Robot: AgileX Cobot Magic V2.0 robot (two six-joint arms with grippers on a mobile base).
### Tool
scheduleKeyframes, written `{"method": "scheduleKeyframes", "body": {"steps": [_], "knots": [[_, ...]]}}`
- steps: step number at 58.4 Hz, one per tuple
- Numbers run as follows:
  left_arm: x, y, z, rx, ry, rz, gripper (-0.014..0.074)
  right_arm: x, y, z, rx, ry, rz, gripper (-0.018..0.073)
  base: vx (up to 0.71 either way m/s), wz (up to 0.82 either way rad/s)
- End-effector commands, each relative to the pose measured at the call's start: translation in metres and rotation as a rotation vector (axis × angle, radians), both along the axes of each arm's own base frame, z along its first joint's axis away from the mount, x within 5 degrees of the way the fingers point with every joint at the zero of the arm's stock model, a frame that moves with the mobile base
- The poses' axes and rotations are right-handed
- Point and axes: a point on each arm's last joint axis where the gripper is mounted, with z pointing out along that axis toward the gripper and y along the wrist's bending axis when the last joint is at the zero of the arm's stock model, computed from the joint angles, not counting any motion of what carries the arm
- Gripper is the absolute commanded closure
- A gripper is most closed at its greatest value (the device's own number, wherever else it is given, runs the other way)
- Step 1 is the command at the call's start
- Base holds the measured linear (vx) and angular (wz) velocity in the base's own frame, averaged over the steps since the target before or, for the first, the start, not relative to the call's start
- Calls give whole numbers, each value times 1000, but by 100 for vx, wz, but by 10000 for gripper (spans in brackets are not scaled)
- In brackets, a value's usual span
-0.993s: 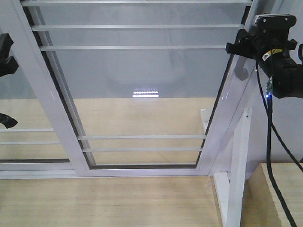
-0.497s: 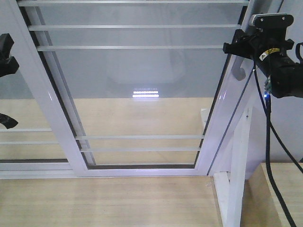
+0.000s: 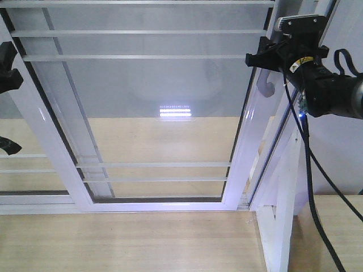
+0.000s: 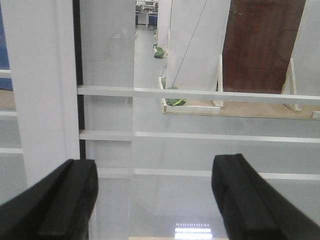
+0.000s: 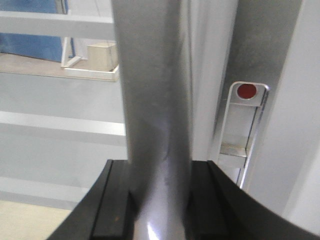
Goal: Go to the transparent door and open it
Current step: 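Slide the door panel with the right gripper toward the left arm, then release the handle with the right gripper and grasp it with the left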
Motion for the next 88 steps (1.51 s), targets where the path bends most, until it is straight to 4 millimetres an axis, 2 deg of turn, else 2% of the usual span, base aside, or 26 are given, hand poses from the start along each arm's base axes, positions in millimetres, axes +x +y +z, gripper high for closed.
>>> {"method": "scheduleKeyframes", "body": {"steps": [1, 22, 51, 58, 66, 73, 77, 84, 88], "knots": [[0, 0, 22, -7, -126, 4, 20, -16, 32, 60, 0, -258, 129, 443, 0, 0], [0, 0, 22, -7, -126, 4, 20, -33, 82, 60, -9, -275, 277, 440, 0, 0], [0, 0, 22, -9, -126, 4, 20, -61, 136, 60, -8, -251, 426, 440, 0, 0], [0, -1, 21, -8, -123, 2, 20, -72, 145, 69, -22, -252, 456, 440, 0, 1], [0, -1, 19, -5, -95, -2, 20, -79, 136, 89, -24, -243, 431, 445, 0, 0], [0, -5, 14, 49, -47, -38, 20, -88, 118, 109, -73, -169, 382, 512, 0, 0], [0, -10, 13, 84, -41, -74, 20, -97, 105, 123, -116, -125, 356, 575, 0, 0], [-2, -21, 14, 69, -45, -132, 20, -117, 90, 138, -210, -97, 352, 565, 0, 0], [-3, -28, 14, 60, -55, -169, 20, -133, 82, 138, -212, -124, 355, 565, 0, 0]]}}
